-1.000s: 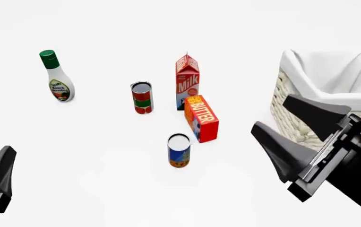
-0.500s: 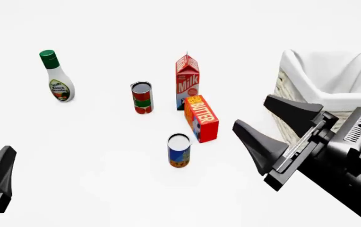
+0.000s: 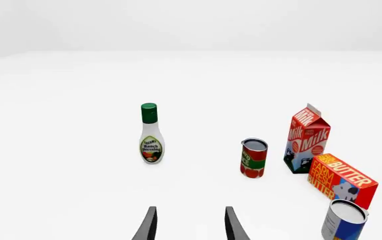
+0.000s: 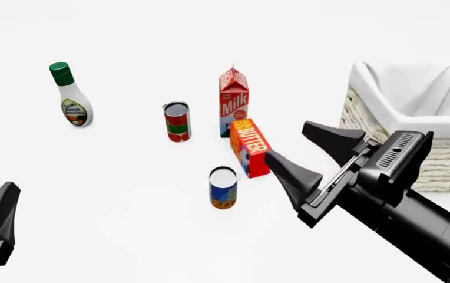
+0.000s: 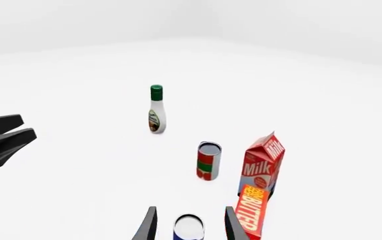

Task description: Pick the alphabet soup and place it in the basket.

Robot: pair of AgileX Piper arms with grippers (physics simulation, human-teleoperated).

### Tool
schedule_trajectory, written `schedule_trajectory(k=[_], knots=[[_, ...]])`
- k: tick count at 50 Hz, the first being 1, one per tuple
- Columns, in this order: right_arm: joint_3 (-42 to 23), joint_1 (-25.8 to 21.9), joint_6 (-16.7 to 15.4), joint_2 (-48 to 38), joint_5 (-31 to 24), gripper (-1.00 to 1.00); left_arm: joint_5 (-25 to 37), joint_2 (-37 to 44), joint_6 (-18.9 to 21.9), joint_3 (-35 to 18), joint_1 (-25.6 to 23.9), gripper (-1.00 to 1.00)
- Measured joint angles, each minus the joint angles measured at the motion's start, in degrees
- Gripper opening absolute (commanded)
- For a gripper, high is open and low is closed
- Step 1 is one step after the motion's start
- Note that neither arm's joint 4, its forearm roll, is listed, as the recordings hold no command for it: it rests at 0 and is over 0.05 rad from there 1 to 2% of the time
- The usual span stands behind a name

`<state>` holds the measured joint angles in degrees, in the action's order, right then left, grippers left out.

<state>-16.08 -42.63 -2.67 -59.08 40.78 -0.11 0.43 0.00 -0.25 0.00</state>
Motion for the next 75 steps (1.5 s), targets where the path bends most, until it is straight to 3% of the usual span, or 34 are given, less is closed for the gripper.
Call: schedule_trajectory(k=[75], knots=[[-8.5, 1.1, 4.1, -31.6, 15.6, 1.00, 0.0, 0.0, 0.0, 0.0, 0.0, 1.00]])
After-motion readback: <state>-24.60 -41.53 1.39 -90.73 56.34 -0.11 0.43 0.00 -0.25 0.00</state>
